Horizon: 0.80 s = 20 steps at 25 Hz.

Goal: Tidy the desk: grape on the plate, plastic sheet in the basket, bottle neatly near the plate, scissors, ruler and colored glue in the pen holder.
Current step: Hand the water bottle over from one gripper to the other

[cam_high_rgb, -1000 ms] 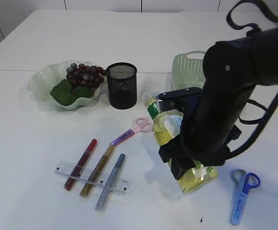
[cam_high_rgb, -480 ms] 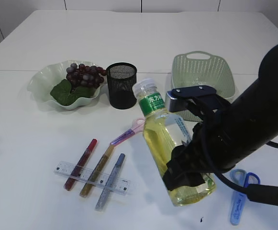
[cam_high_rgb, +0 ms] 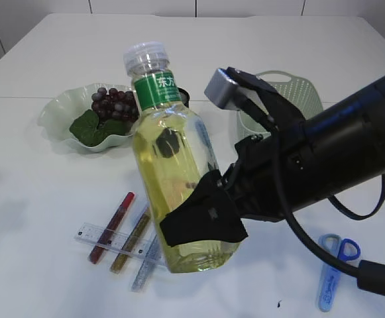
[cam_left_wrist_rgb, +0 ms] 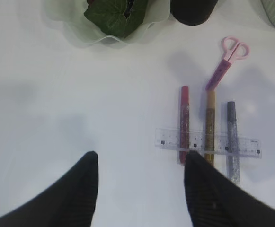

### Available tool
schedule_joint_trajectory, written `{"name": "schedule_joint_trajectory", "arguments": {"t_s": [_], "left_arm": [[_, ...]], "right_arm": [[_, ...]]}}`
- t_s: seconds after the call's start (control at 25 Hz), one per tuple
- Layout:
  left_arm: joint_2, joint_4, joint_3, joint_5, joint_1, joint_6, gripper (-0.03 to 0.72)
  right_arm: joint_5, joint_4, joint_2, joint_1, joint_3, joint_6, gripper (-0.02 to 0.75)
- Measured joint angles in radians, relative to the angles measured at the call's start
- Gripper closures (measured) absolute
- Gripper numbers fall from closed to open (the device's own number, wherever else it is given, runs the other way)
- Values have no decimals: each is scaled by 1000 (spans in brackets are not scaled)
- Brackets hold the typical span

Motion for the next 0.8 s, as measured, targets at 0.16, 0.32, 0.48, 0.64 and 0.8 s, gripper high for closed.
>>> {"name": "schedule_joint_trajectory", "arguments": {"t_s": [0.16,0.32,0.48,0.64,0.8], "left_arm": [[2,-46,93,-148,0,33,267],[30,-107,130,-211,0,67,267],[97,-279,134,-226,0,175,267],[174,-538,134,-144,0,399,267],[200,-779,134,-38,0,641,281]], "right_arm": [[81,170,-2,0,0,-167,292],[171,315,-2,0,0,-307,292],[237,393,-4,0,0,-387,292],[241,404,-6,0,0,-399,293],[266,404,-6,0,0,-416,293]]}}
